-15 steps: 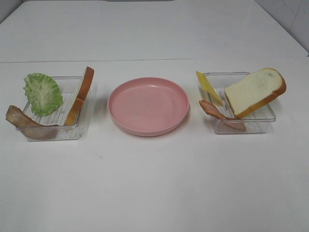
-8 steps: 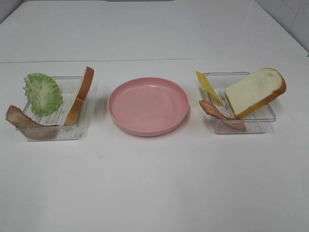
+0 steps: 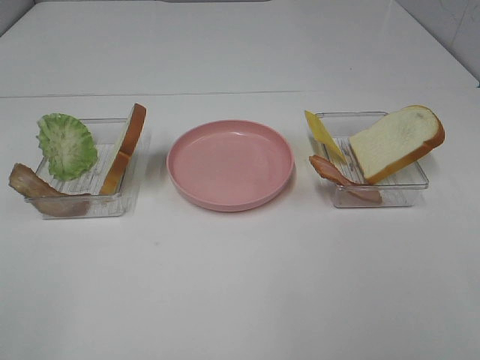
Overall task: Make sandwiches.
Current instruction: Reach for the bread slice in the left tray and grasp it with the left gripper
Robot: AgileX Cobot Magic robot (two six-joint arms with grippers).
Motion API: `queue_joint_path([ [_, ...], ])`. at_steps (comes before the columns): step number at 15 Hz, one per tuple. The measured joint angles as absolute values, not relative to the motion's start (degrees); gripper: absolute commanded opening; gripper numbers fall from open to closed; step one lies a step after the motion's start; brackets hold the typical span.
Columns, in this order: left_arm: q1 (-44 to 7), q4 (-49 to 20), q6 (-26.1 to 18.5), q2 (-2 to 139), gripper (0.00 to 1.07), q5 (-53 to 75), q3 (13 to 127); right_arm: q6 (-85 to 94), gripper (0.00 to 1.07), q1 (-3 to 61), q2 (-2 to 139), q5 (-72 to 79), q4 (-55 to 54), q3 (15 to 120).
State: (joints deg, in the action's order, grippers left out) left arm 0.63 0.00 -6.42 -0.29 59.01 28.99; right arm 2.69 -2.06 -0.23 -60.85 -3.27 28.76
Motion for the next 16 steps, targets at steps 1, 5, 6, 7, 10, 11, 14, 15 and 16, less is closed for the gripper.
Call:
queue_joint_path([
  [1, 0.63, 0.00, -6.42, -0.29, 0.98, 58.96, 28.99, 2.69, 0.99, -2.06, -0.23, -60.85, -3.27, 28.76],
  [5, 0.63, -1.60, -6.42, 6.47, 0.98, 49.22, 32.14, 2.69, 0.99, -2.06, -0.23, -60.85, -3.27, 28.76],
  [6, 0.63, -3.38, -6.42, 14.90, 0.98, 42.91, 32.54, 2.69, 0.99, -2.06, -0.23, -60.85, -3.27, 28.76],
  [7, 0.63, -4.47, -6.42, 17.59, 0.98, 41.08, 32.54, 2.69, 0.99, -2.06, -0.23, -60.85, -3.27, 28.76],
  [10, 0.63, -11.17, -7.91, 33.29, 0.98, 35.75, 35.64, 2.69, 0.99, -2.06, -0.23, -60.85, -3.27, 28.76],
  [11, 0.63, -12.26, -9.68, 39.13, 0.98, 35.75, 38.45, 2.69, 0.99, -2.06, -0.23, -60.85, -3.27, 28.76],
  [14, 0.63, -13.52, -13.06, 51.97, 0.98, 37.18, 46.70, 2.69, 0.99, -2.06, -0.23, -60.85, -3.27, 28.76],
  [15, 0.63, -13.92, -13.87, 57.35, 0.98, 38.90, 50.42, 2.69, 0.99, -2.06, -0.23, -60.85, -3.27, 28.76],
  [16, 0.63, -14.32, -14.67, 62.22, 0.98, 40.57, 53.69, 2.69, 0.99, -2.06, -0.23, -60.85, -3.27, 28.76],
])
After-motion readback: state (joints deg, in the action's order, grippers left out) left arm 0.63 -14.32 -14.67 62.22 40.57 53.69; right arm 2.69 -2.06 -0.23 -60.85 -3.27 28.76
